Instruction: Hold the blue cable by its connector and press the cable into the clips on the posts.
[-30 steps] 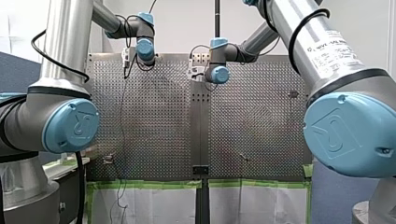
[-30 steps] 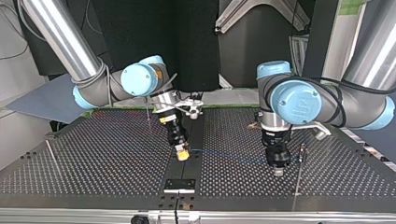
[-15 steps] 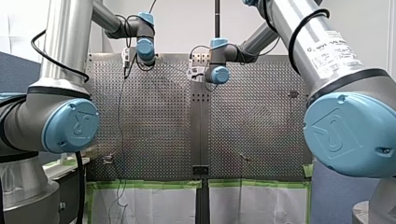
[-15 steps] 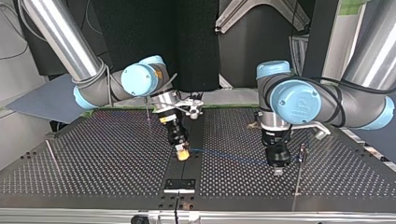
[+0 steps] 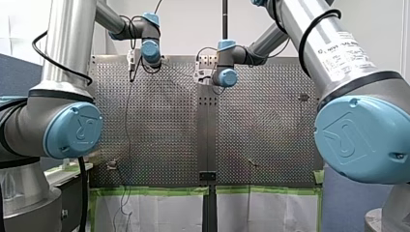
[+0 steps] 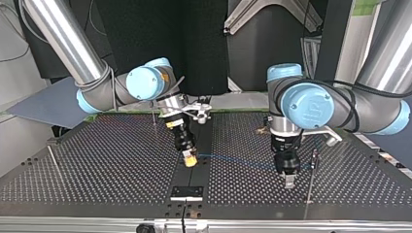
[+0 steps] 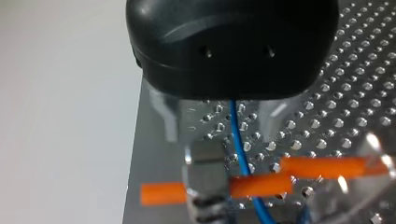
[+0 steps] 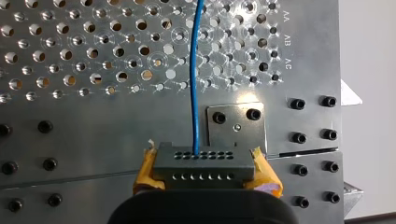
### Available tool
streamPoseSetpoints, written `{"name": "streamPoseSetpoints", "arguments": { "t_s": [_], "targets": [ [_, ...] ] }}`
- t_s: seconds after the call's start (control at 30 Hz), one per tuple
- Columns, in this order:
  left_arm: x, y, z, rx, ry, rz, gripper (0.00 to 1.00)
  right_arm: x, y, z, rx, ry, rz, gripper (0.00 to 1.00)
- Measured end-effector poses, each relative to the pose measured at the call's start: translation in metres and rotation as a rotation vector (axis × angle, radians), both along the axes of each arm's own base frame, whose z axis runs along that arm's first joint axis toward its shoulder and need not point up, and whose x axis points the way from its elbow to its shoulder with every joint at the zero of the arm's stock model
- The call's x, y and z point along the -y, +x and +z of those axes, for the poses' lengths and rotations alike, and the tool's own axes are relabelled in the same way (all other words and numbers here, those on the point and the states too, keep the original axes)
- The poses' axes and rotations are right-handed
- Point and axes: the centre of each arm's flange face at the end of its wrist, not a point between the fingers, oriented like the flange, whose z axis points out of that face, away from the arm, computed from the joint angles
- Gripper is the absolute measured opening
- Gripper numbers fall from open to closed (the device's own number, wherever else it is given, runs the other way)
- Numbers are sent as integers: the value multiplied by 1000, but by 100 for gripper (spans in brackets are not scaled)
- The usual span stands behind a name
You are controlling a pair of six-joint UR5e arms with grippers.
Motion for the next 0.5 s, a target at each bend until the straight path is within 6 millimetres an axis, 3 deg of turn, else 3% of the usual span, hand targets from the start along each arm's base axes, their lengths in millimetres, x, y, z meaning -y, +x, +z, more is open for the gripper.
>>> {"name": "streamPoseSetpoints", "arguments": {
  "t_s": [0.5],
  "targets": [
    [-3,11,-9,-4,2,-9,99,-1,0,0,-1,1,2,0]
  ]
}}
